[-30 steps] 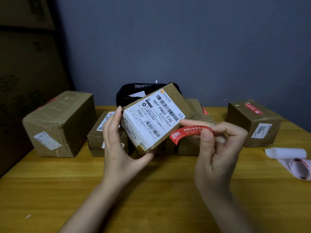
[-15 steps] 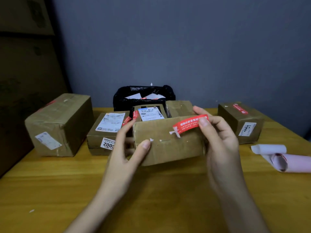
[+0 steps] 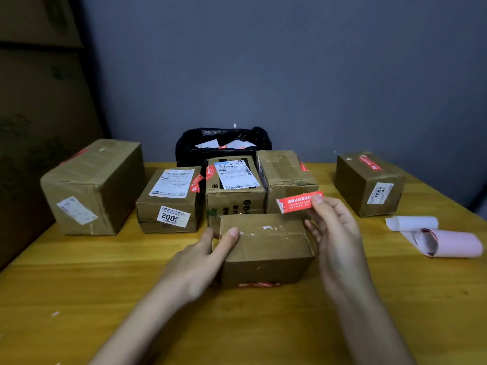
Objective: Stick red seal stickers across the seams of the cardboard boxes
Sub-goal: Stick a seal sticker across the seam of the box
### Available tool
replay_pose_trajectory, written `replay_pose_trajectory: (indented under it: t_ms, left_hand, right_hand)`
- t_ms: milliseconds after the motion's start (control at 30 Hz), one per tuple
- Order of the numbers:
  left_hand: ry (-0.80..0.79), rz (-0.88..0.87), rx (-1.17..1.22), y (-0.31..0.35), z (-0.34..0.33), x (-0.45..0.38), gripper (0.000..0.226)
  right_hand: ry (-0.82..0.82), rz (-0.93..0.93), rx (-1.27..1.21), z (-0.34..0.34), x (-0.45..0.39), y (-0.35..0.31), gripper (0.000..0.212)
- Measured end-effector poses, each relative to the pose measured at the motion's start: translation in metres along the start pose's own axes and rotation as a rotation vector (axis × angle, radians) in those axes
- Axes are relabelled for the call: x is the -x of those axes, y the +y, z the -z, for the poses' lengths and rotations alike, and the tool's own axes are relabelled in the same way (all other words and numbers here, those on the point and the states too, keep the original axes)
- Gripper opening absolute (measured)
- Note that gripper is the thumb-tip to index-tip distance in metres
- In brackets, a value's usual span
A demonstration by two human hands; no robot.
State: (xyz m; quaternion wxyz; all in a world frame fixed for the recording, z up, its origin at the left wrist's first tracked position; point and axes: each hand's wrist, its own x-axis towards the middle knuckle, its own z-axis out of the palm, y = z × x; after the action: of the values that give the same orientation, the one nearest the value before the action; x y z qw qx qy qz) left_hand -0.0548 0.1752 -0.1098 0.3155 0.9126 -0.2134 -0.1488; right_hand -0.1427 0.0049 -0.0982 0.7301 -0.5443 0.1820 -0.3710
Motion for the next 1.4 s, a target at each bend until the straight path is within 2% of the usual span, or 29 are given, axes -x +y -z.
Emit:
replay_pose_trajectory:
  t_ms: [133,233,300,400,433,500,567,633,700,833,967,1033,1133,1267,1400]
  left_hand:
    - [-0.015,-0.001,-0.138,-0.003,0.004,-0.010,0.087]
    - [-0.022,-0.008,-0.244,-0.007,0.007,-0.017,0.086]
    - [-0.005,0.014,-0.237,-0.006,0.009,-0.019,0.076]
    - [0.009,0.022,-0.184,-0.006,0.011,-0.017,0.075]
    - [0.057,0.000,-0.201,-0.008,0.010,-0.016,0.076]
    - [0.295,-0.135,-0.218,-0.010,0.008,-0.013,0.072]
    - [0.503,-0.362,-0.003,-0.004,0.006,-0.010,0.054]
    - [0.473,-0.473,0.289,0.009,0.005,-0.006,0.040]
    - [0.384,-0.469,0.453,0.022,0.001,-0.007,0.040]
    - [0.414,-0.424,0.504,0.032,-0.006,-0.018,0.042]
    - [0.409,-0.441,0.520,0.036,-0.006,-0.020,0.016]
    - [0.410,-0.434,0.503,0.036,-0.005,-0.020,0.015]
    - [0.427,-0.433,0.471,0.035,-0.004,-0.019,0.020]
    - [0.503,-0.415,0.357,0.034,0.000,-0.017,0.023]
    - [0.572,-0.331,0.179,0.033,-0.002,-0.017,0.020]
  right_hand:
    - [0.007,-0.020,0.010,-0.001,-0.004,0.006,0.008]
    - [0.019,-0.007,0.019,-0.003,-0.005,0.009,0.006]
    - [0.016,0.008,0.033,-0.003,-0.005,0.009,0.007]
    - [0.016,0.037,0.037,-0.003,-0.004,0.009,0.009]
    - [0.019,0.051,0.040,-0.003,-0.004,0.009,0.008]
    - [0.019,0.081,0.051,-0.004,-0.002,0.008,0.006]
    - [0.009,0.107,0.056,-0.007,-0.001,0.006,0.003]
    - [0.007,0.120,0.067,-0.010,0.000,0.006,0.002]
    - [0.011,0.141,0.081,-0.015,0.001,0.006,0.002]
    - [0.016,0.166,0.075,-0.021,0.003,0.005,0.003]
    - [0.013,0.143,0.022,-0.020,0.005,0.002,0.006]
    - [0.010,0.141,0.032,-0.020,0.005,0.002,0.008]
    - [0.028,0.168,0.126,-0.017,0.000,0.004,0.007]
    - [-0.008,0.319,0.439,-0.014,-0.008,0.011,0.012]
    - [-0.021,0.389,0.696,-0.014,-0.011,0.017,0.021]
